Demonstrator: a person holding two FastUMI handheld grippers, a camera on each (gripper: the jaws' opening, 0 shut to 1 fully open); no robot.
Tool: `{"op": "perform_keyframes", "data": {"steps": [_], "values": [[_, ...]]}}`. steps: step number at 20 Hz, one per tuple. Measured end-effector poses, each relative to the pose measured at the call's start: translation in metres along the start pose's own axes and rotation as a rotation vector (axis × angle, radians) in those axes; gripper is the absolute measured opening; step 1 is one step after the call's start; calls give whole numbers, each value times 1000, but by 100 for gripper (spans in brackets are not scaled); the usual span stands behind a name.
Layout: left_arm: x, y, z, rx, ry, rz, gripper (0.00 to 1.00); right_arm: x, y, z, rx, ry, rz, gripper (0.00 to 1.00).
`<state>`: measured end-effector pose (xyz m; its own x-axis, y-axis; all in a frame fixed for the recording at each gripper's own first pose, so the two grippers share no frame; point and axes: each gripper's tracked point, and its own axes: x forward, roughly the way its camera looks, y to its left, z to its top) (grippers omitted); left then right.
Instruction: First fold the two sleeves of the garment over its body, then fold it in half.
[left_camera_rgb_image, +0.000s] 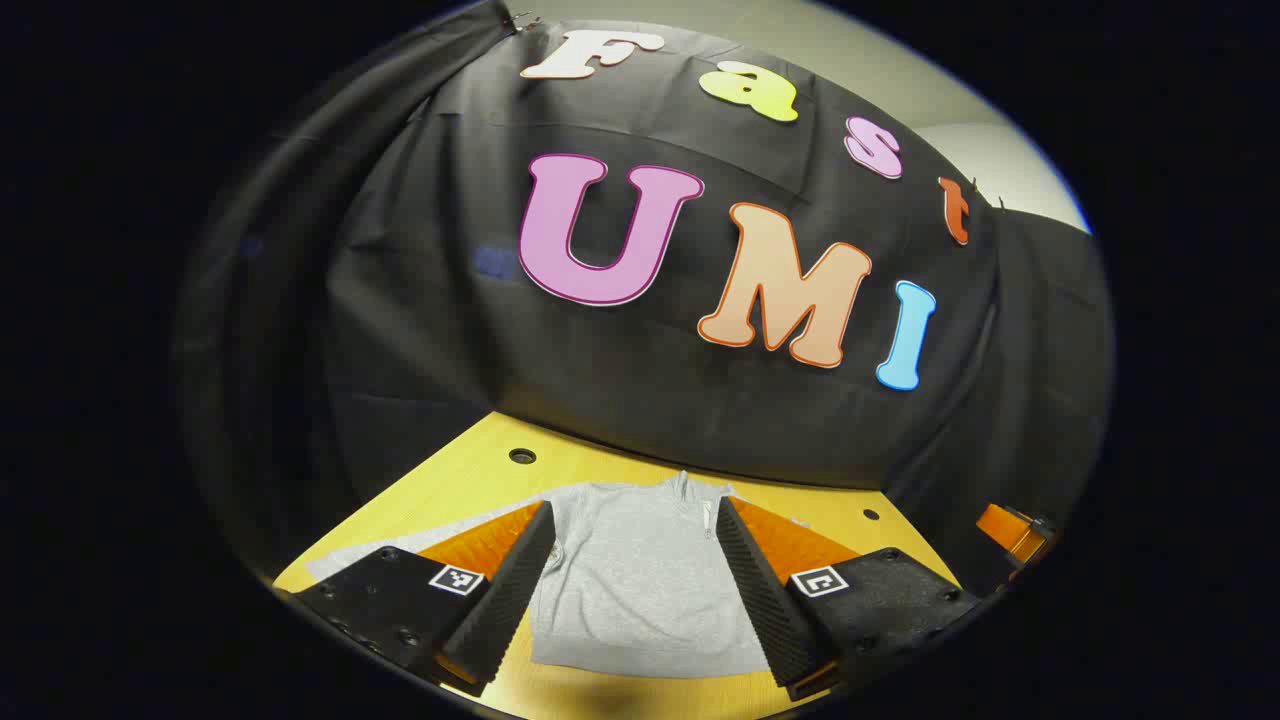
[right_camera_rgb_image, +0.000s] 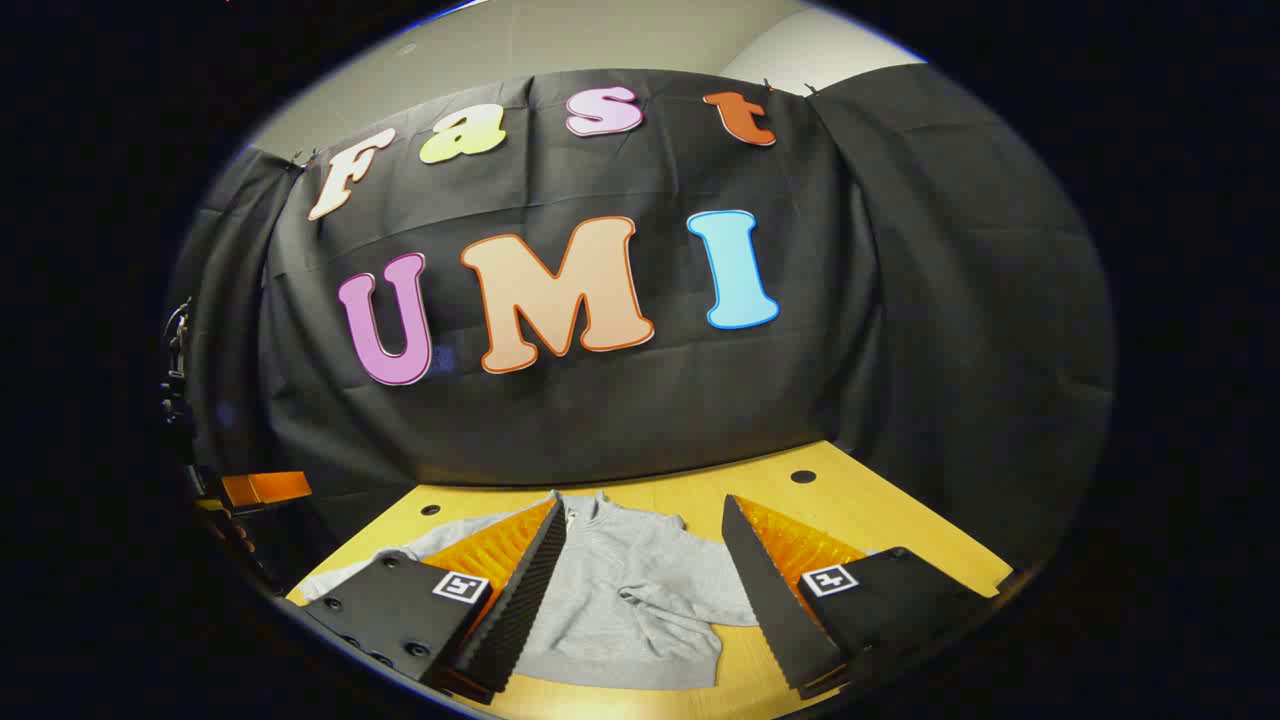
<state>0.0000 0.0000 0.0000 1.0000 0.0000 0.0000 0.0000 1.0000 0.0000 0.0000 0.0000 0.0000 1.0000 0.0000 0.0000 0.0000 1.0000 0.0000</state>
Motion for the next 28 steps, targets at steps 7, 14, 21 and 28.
{"op": "perform_keyframes", "data": {"steps": [7, 14, 21, 28], "values": [[4, 23, 21, 172, -66, 36, 95, -8, -34, 3, -14, -2, -61, 97], [-4, 42, 19, 180, -67, 71, 95, -17, -66, -5, 9, 11, -116, 98], [-10, 51, 5, 167, -33, 78, 94, -18, -107, -28, -54, 49, -178, 97], [-15, 58, -5, 161, 4, 93, 95, -4, -180, -76, 15, 133, -264, 98]]}}
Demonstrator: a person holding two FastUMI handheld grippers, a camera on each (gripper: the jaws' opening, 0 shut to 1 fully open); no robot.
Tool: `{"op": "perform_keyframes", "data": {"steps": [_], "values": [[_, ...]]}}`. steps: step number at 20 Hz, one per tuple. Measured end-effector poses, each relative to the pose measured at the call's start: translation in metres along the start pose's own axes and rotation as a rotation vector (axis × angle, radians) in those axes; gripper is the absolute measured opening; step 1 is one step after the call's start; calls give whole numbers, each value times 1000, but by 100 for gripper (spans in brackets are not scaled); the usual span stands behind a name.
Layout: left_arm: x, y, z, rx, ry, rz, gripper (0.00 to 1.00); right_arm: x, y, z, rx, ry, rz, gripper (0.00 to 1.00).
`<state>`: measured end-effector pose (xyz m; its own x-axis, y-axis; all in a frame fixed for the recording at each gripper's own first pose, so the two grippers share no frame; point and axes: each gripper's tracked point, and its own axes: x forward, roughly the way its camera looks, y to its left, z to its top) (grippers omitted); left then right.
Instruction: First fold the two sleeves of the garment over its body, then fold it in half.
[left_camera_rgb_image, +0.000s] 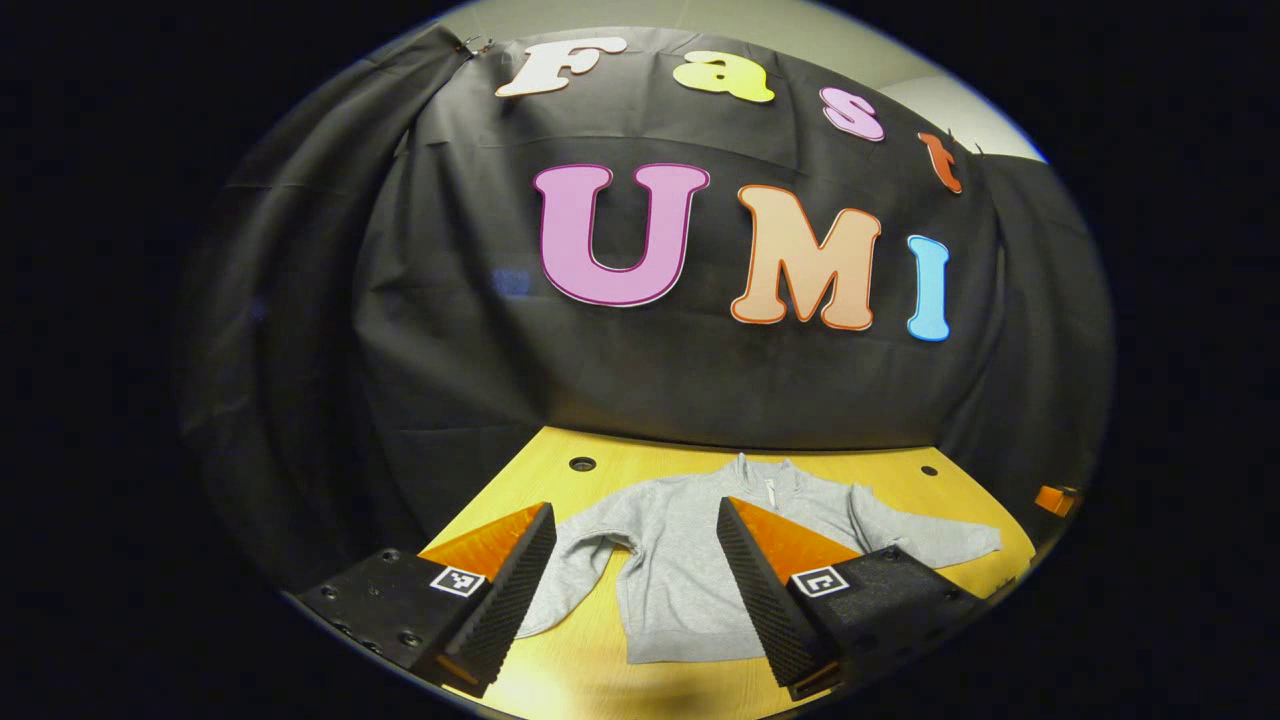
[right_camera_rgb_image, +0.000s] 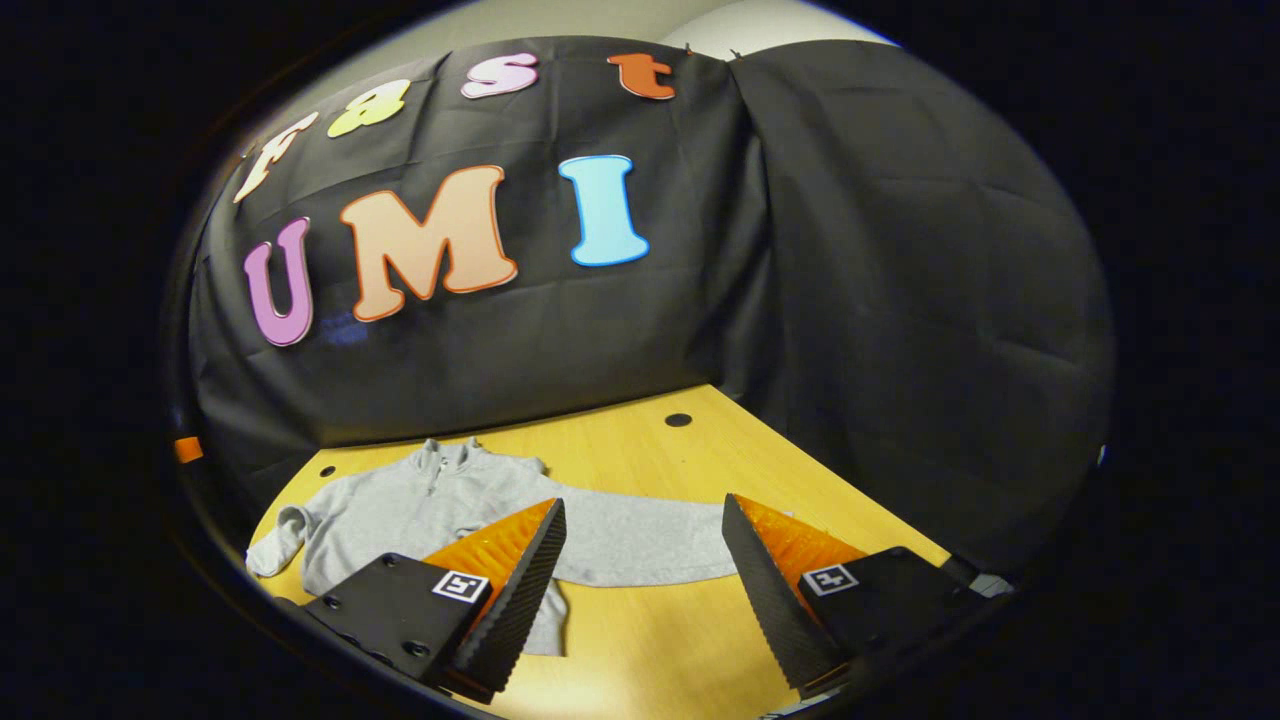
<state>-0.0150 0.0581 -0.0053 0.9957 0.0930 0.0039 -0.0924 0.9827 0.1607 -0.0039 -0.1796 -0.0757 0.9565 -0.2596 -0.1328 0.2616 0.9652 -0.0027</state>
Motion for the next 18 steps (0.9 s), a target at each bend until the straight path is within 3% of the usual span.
{"op": "perform_keyframes", "data": {"steps": [4, 8, 9, 10, 13, 14, 18], "values": [[-2, 4, -4, 6, 18, 20, 95, 30, -40, -23, 21, 51, -56, 94], [-4, -3, 3, -1, 11, 13, 95, 64, -68, -44, 56, 99, -83, 98], [-2, -5, 3, 6, 9, 12, 95, 73, -74, -52, 65, 112, -87, 94], [-2, -8, 4, 14, 10, 11, 95, 83, -81, -61, 75, 135, -105, 98], [0, -16, 2, 26, 23, -2, 95, 107, -93, -84, 127, 184, -132, 98], [0, -22, 3, 25, 25, -15, 95, 113, -98, -93, 126, 204, -141, 94], [3, -37, -6, 42, 55, -32, 95, 135, -110, -116, 77, 266, -159, 98]]}}
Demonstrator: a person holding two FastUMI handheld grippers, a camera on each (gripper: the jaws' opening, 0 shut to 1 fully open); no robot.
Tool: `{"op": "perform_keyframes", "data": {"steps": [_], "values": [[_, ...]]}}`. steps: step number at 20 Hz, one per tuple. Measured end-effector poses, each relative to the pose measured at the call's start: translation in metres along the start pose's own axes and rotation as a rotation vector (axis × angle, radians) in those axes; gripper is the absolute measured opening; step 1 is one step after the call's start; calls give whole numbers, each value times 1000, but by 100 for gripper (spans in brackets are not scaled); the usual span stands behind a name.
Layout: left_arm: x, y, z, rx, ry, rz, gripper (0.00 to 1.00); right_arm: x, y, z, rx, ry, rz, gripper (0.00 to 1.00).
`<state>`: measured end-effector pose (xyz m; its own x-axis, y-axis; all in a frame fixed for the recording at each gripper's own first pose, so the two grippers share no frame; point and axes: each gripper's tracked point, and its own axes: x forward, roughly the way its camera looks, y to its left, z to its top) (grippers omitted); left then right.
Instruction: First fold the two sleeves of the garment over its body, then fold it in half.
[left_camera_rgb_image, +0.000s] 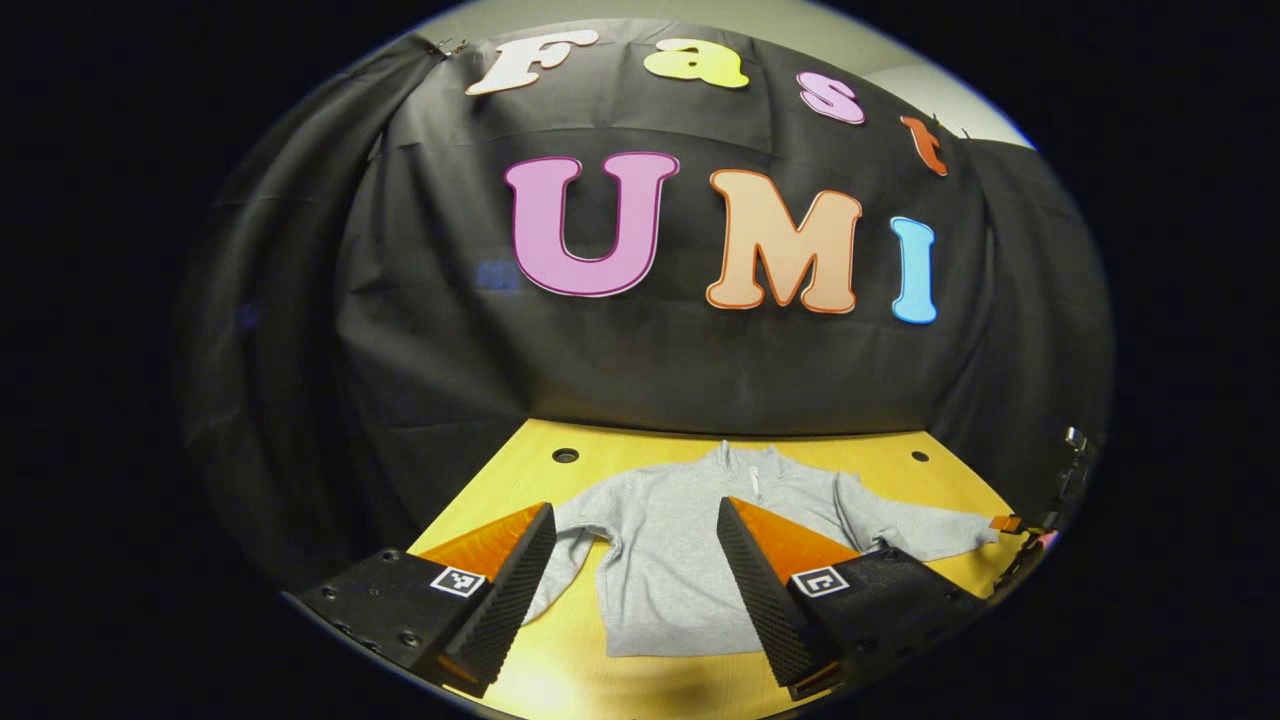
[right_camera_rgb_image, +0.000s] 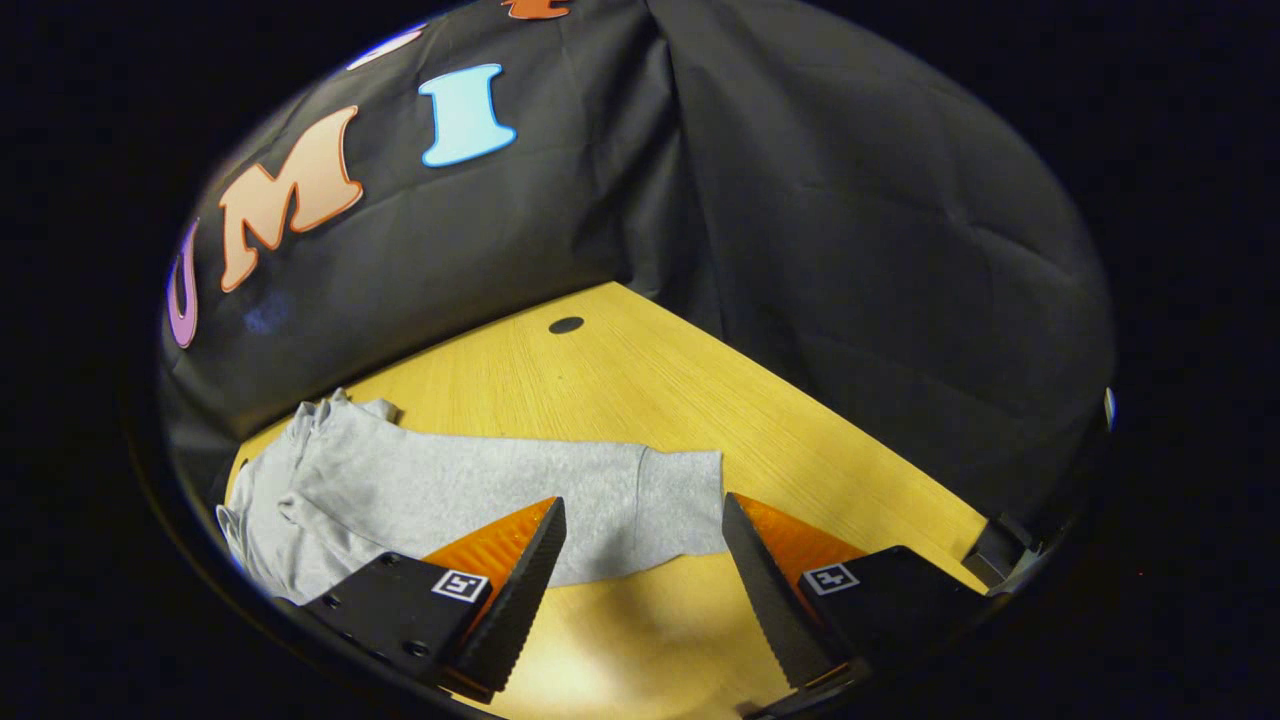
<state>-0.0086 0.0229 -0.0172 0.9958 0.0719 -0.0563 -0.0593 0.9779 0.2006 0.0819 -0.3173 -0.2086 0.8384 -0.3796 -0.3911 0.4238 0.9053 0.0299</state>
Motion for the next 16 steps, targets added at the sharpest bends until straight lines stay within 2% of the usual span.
{"op": "perform_keyframes", "data": {"steps": [1, 3, 4, 5, 6, 7, 10, 11, 13, 16], "values": [[1, -3, -2, 2, 9, -6, 95, 5, -1, -5, -19, 19, -1, 94], [4, -11, -4, -1, 21, -18, 95, 12, -4, -13, -58, 50, -7, 94], [5, -15, -4, -4, 23, -25, 95, 15, -5, -16, -72, 60, -12, 98], [6, -19, -5, -8, 26, -32, 95, 14, -5, -17, -80, 68, -13, 98], [7, -23, -6, -9, 31, -38, 95, 16, -5, -19, -83, 80, -13, 94], [9, -25, -7, -8, 35, -42, 95, 16, -3, -23, -78, 93, -1, 98], [11, -32, -8, -7, 44, -59, 95, 20, -3, -27, -82, 103, 10, 98], [12, -34, -9, -11, 47, -65, 95, 21, -6, -28, -93, 103, 5, 92], [13, -39, -11, -25, 57, -78, 95, 25, -10, -27, -103, 100, -9, 88], [11, -43, -13, -56, 56, -103, 95, 22, -13, -28, -111, 114, -14, 70]]}}
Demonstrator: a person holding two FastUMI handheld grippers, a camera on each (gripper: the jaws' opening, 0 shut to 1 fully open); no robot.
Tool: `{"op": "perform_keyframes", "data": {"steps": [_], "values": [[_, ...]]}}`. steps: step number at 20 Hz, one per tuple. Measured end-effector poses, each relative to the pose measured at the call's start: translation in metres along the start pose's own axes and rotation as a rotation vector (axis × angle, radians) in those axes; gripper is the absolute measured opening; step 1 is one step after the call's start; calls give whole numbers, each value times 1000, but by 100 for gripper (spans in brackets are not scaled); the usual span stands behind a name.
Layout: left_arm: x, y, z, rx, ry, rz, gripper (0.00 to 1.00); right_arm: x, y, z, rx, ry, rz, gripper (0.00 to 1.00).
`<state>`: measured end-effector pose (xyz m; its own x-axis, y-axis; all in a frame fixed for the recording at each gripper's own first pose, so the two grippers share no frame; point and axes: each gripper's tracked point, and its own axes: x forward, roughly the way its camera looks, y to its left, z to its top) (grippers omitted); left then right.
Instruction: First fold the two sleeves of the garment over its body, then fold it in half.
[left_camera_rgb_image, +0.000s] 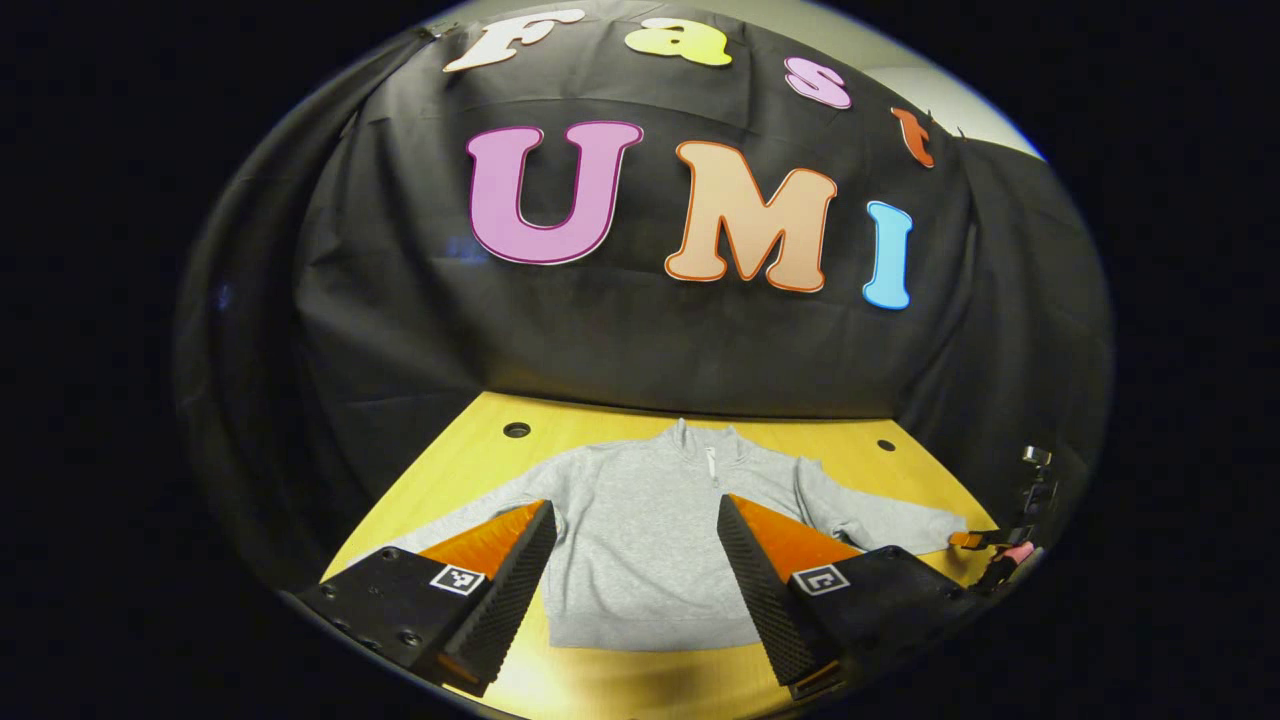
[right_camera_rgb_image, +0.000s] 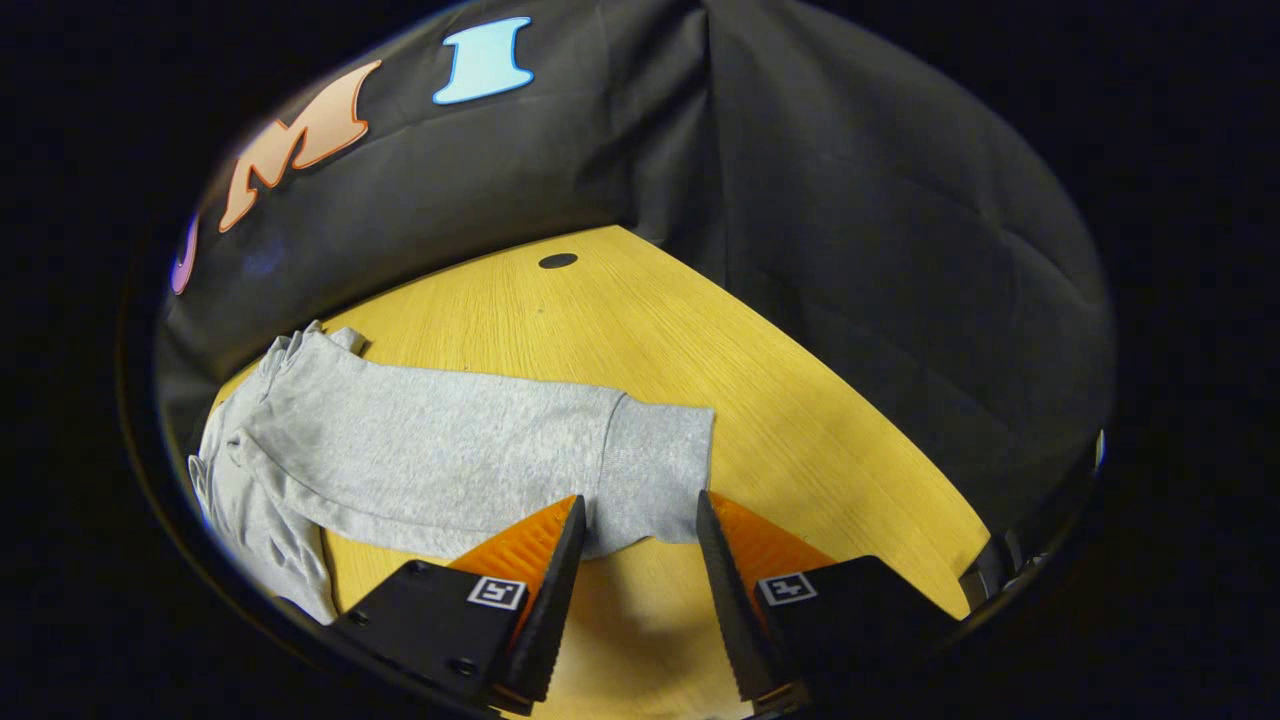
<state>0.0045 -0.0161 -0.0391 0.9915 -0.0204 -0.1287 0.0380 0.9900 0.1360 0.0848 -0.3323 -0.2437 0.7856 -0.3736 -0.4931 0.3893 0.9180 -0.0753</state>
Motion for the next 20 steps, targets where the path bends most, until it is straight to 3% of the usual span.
{"op": "perform_keyframes", "data": {"steps": [1, 3, 4, 7, 9, 10, 14, 20], "values": [[1, -1, -1, -5, 1, -3, 95, 0, 2, -1, -11, 7, 11, 67], [0, 2, -3, -7, 8, -1, 95, 0, 10, 0, -17, 20, 25, 46], [-1, 4, -2, -10, 6, 1, 95, -1, 13, -1, -17, 26, 19, 31], [-3, 9, -3, -26, 8, 7, 95, -2, 13, 0, -22, 38, 2, 13], [-5, 12, -5, -32, 6, 12, 95, -3, 13, 0, -20, 49, -9, 12], [-7, 13, -3, -34, 1, 11, 95, -4, 14, 0, -19, 54, -16, 6], [-10, 13, 1, -33, -10, -2, 95, -10, 17, 2, -20, 56, -28, 6], [-12, 15, -2, -56, -13, -23, 95, -49, 55, 16, 73, 0, 31, 7]]}}
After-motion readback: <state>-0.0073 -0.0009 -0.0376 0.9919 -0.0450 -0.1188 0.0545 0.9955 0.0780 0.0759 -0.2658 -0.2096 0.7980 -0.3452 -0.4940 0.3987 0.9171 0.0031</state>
